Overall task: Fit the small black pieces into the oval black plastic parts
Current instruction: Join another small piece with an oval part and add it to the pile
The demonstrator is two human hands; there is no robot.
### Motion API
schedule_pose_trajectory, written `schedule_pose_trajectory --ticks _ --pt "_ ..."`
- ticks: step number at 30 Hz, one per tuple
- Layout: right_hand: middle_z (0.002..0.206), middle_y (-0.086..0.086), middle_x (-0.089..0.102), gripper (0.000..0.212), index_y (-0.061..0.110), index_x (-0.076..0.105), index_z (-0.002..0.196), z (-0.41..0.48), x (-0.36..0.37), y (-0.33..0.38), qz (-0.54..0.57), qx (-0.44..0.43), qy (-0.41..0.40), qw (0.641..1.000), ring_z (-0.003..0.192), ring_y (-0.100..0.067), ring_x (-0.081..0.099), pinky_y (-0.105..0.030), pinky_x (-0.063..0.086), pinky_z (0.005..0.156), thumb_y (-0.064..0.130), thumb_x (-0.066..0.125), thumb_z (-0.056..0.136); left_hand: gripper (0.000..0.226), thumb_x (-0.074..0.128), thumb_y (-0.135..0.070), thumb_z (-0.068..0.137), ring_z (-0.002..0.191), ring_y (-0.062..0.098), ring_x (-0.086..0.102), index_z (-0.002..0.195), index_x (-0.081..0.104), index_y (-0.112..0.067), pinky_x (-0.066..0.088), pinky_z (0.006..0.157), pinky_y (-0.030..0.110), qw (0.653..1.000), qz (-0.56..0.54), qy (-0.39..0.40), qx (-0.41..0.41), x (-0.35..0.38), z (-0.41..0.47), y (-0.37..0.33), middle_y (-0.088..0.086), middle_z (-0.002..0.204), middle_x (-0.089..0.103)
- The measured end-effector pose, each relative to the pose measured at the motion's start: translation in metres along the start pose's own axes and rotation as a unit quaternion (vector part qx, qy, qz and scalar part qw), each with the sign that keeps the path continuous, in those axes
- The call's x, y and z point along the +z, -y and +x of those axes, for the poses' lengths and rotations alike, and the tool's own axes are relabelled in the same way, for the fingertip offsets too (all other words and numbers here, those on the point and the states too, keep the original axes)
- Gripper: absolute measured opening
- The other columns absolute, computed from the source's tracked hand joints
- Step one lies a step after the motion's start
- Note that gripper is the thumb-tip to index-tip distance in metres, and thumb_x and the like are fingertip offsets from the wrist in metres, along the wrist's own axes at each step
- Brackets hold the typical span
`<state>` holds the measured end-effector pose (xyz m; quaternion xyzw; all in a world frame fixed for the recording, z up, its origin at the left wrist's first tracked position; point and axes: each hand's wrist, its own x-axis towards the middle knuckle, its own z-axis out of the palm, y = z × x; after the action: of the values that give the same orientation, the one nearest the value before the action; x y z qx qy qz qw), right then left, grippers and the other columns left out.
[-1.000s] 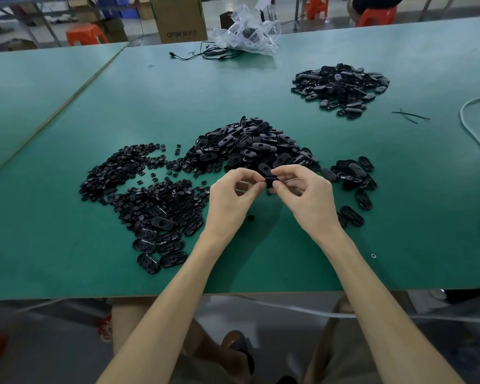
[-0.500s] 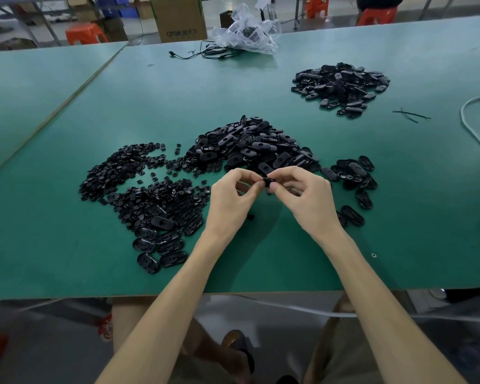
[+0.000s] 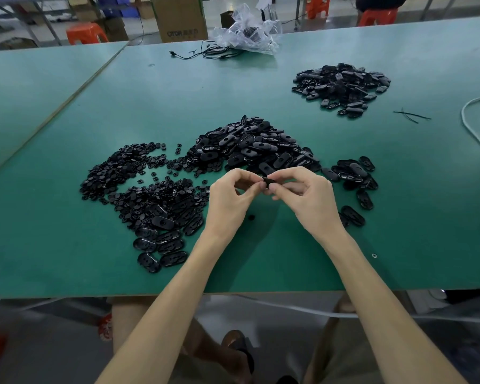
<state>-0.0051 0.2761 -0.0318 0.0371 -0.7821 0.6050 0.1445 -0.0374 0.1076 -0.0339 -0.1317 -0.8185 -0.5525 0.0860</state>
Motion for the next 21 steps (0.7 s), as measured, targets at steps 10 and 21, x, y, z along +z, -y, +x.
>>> schedule_pose_trajectory --ticks 10,21 --pt "0.091 0.003 0.081 0.016 0.012 0.077 0.104 0.0008 -0.0013 -0.0032 0.033 -0.001 0.012 0.999 0.086 -0.015 0.079 -0.025 0.061 0.083 0.002 0.077 0.092 0.028 0.08 -0.018 0.091 0.097 0.003 0.067 0.116 0.069 -0.019 0.054 0.082 0.027 1.0 0.002 -0.013 -0.001 -0.0005 -0.0009 -0.0029 -0.009 0.113 0.071" --pt "0.09 0.009 0.08 0.016 0.02 0.078 0.1 0.0027 -0.0007 -0.0069 0.009 -0.029 -0.002 1.0 0.086 -0.01 0.077 -0.02 0.057 0.082 0.008 0.08 0.09 0.021 0.074 -0.008 0.095 0.093 0.016 0.072 0.115 0.072 -0.012 0.059 0.089 0.039 0.999 -0.038 0.005 0.013 -0.001 -0.0036 -0.0063 -0.002 0.107 0.075"
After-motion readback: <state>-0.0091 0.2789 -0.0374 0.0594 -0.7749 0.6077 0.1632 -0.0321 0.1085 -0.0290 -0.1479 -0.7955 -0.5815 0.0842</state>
